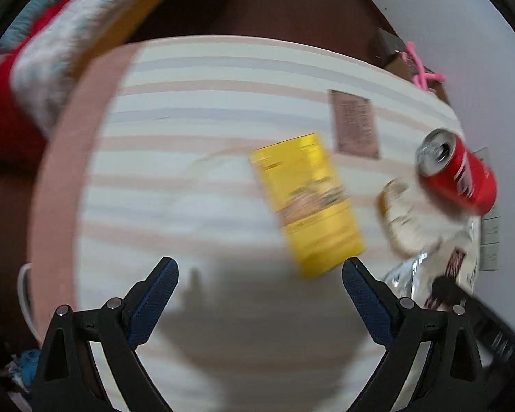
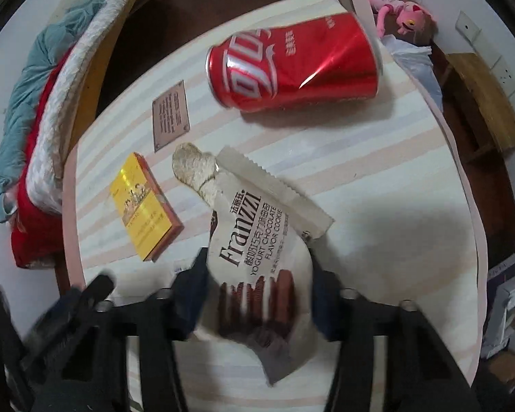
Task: Collect trash
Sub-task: 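Grasp the yellow HAOMAO box with left tool while right tool grasps the Franzzi wrapper, then carry the HAOMAO box and Franzzi wrapper over the bin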
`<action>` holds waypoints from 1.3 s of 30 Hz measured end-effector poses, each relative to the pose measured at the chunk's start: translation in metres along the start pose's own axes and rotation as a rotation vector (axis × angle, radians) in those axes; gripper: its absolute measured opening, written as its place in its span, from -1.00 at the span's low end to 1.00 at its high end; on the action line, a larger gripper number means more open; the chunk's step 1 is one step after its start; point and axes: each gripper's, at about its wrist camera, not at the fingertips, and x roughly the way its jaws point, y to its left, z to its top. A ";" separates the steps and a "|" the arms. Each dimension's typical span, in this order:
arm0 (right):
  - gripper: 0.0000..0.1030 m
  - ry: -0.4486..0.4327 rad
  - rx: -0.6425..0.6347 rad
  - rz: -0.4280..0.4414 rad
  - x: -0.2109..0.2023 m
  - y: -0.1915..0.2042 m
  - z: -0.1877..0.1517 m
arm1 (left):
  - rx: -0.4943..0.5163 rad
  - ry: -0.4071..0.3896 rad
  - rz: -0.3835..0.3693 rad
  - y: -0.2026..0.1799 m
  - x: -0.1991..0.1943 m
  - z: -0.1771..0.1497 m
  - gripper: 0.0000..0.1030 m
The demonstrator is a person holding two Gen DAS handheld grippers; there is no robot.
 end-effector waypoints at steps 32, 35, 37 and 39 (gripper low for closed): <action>-0.60 -0.090 -0.057 -0.061 -0.023 -0.019 -0.003 | 0.224 -0.107 0.120 0.008 -0.014 -0.053 0.11; -0.63 -0.130 -0.098 -0.072 -0.041 -0.012 -0.016 | 0.232 -0.148 0.125 0.014 -0.031 -0.075 0.11; -0.63 -0.151 -0.126 -0.074 -0.052 -0.006 -0.026 | 0.232 -0.178 0.121 0.014 -0.043 -0.087 0.11; -0.64 -0.170 -0.155 -0.069 -0.063 0.003 -0.037 | 0.229 -0.199 0.116 0.016 -0.053 -0.096 0.10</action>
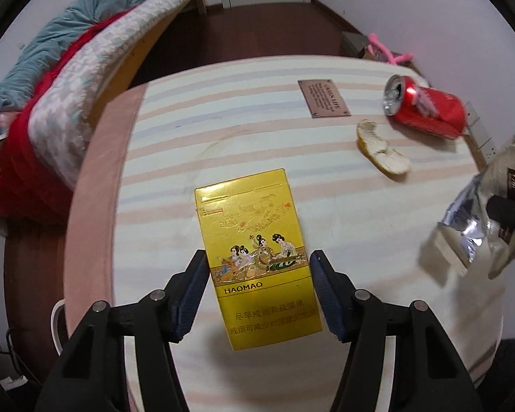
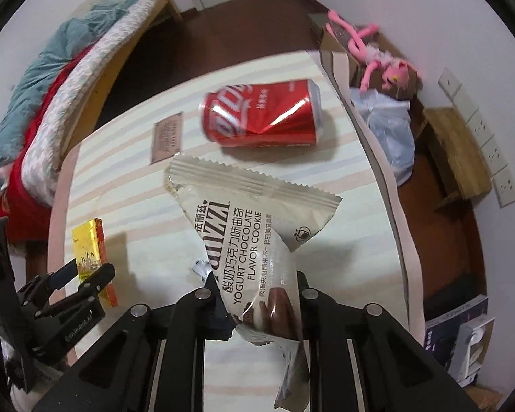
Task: Collect trash
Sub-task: 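Carry the HAOMAO box and Franzzi wrapper over the bin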
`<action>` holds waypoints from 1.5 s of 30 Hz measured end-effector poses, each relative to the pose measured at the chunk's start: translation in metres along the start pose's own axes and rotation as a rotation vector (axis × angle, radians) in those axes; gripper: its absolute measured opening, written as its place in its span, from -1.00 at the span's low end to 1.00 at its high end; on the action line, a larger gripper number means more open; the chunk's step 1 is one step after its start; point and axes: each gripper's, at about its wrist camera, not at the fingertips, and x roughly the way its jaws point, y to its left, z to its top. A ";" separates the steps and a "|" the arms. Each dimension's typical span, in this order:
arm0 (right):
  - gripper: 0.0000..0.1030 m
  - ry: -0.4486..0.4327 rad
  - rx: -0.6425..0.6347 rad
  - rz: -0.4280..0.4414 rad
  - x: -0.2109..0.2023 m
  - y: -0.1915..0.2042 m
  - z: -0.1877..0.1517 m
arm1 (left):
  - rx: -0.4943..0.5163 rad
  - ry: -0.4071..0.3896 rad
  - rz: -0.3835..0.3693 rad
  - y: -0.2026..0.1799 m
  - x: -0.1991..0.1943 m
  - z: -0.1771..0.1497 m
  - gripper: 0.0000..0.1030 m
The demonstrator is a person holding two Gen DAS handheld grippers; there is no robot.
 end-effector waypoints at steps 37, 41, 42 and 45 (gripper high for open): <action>-0.66 0.105 -0.616 0.420 -0.051 0.454 -0.167 | -0.538 -0.133 0.168 0.379 -0.144 -0.180 0.08; -0.66 0.213 -0.693 0.367 0.012 0.509 -0.194 | -0.647 0.012 0.077 0.432 -0.082 -0.207 0.08; -0.66 0.245 -0.703 0.356 0.028 0.520 -0.200 | -0.680 0.038 0.050 0.445 -0.066 -0.215 0.08; -0.66 0.344 -0.719 0.327 0.076 0.545 -0.220 | -0.744 0.137 -0.023 0.470 -0.018 -0.232 0.08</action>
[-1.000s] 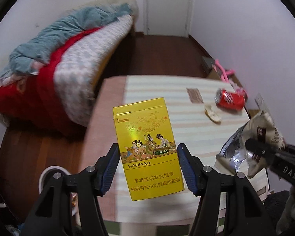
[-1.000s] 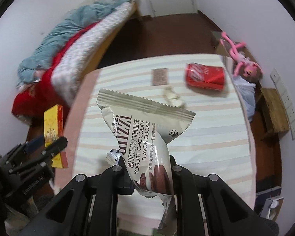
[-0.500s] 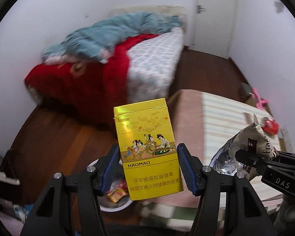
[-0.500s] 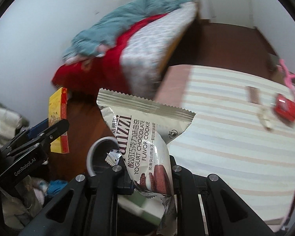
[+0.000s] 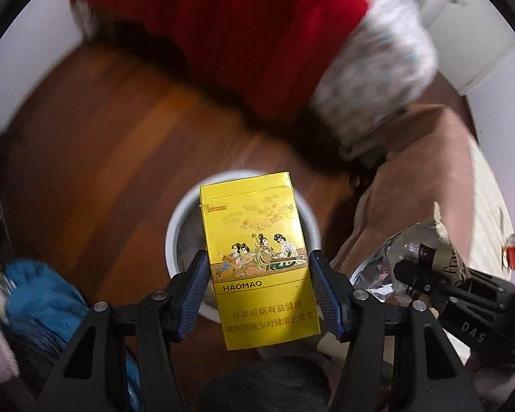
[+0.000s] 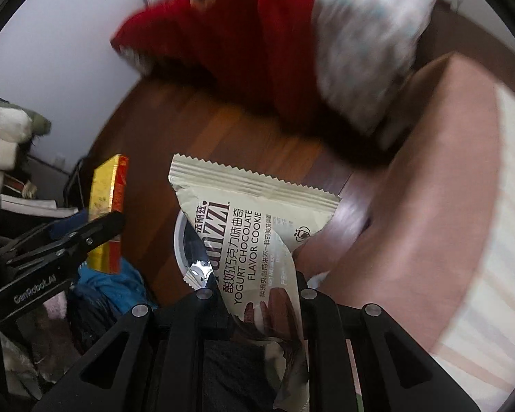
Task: Collect trash
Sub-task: 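Carry the HAOMAO box and Franzzi wrapper over the bin, then open both tools to drop the box and wrapper into the bin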
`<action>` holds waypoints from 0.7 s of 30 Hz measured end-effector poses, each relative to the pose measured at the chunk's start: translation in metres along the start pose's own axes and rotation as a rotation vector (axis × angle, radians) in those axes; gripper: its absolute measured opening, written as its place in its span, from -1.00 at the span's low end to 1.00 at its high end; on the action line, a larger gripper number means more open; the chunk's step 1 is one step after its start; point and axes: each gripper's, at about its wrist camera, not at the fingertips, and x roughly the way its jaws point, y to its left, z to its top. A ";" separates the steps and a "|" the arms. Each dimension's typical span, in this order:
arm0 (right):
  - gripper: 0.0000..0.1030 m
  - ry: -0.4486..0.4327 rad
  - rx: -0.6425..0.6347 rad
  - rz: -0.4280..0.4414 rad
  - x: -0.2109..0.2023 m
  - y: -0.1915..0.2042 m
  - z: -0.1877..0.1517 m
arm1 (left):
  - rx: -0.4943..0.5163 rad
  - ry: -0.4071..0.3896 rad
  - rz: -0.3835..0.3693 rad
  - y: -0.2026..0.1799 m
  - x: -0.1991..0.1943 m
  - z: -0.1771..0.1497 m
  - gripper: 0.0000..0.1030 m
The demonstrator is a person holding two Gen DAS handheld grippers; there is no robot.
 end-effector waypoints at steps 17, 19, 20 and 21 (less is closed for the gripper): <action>0.62 0.259 0.098 0.122 0.137 -0.003 0.014 | -0.177 0.106 0.041 0.068 0.049 0.007 0.94; 0.89 0.261 0.092 0.128 0.137 -0.006 0.013 | -0.178 0.089 0.062 0.069 0.044 0.003 0.94; 1.00 0.264 0.088 0.128 0.136 -0.006 0.011 | -0.177 0.069 0.070 0.068 0.040 0.002 0.94; 1.00 0.266 0.081 0.124 0.135 -0.004 0.012 | -0.174 0.048 0.082 0.066 0.035 -0.001 0.94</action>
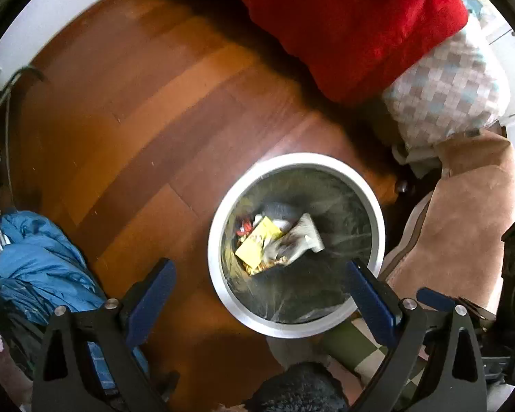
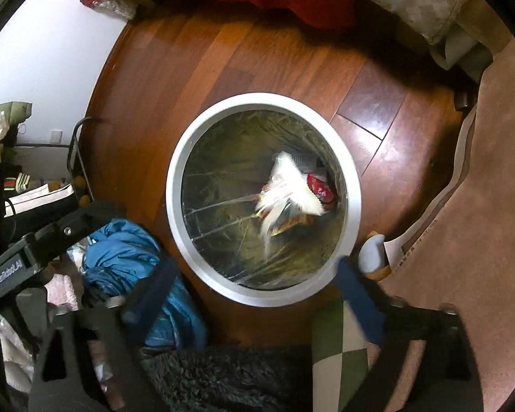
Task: Collect trash
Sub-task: 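Open both tools to drop the box and wrapper into the bin, then move both tools from the bin back over the table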
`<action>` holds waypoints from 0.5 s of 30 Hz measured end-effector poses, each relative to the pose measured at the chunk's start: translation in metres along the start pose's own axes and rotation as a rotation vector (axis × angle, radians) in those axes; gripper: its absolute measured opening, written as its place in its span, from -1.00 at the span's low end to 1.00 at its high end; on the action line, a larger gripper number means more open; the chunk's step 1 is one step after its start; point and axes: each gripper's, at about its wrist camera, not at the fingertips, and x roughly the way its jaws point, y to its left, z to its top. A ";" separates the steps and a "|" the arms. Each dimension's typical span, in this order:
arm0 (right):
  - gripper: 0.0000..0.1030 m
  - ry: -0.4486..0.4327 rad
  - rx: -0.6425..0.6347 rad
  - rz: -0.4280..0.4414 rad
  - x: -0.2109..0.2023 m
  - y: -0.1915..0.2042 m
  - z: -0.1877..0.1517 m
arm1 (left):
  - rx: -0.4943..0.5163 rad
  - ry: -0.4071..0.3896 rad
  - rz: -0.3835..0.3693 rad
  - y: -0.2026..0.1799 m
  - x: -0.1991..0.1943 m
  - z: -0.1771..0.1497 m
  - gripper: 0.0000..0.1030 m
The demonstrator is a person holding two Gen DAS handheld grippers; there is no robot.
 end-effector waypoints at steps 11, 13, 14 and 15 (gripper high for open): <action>1.00 -0.085 -0.166 -0.295 -0.041 0.021 -0.023 | 0.067 -0.095 0.110 -0.016 -0.033 -0.041 0.94; 1.00 -0.096 -0.172 -0.315 -0.048 0.019 -0.028 | 0.071 -0.095 0.108 -0.018 -0.038 -0.051 0.94; 1.00 -0.099 -0.173 -0.320 -0.051 0.017 -0.031 | 0.071 -0.096 0.106 -0.019 -0.041 -0.054 0.94; 1.00 -0.102 -0.172 -0.324 -0.054 0.016 -0.032 | 0.072 -0.099 0.105 -0.020 -0.044 -0.058 0.94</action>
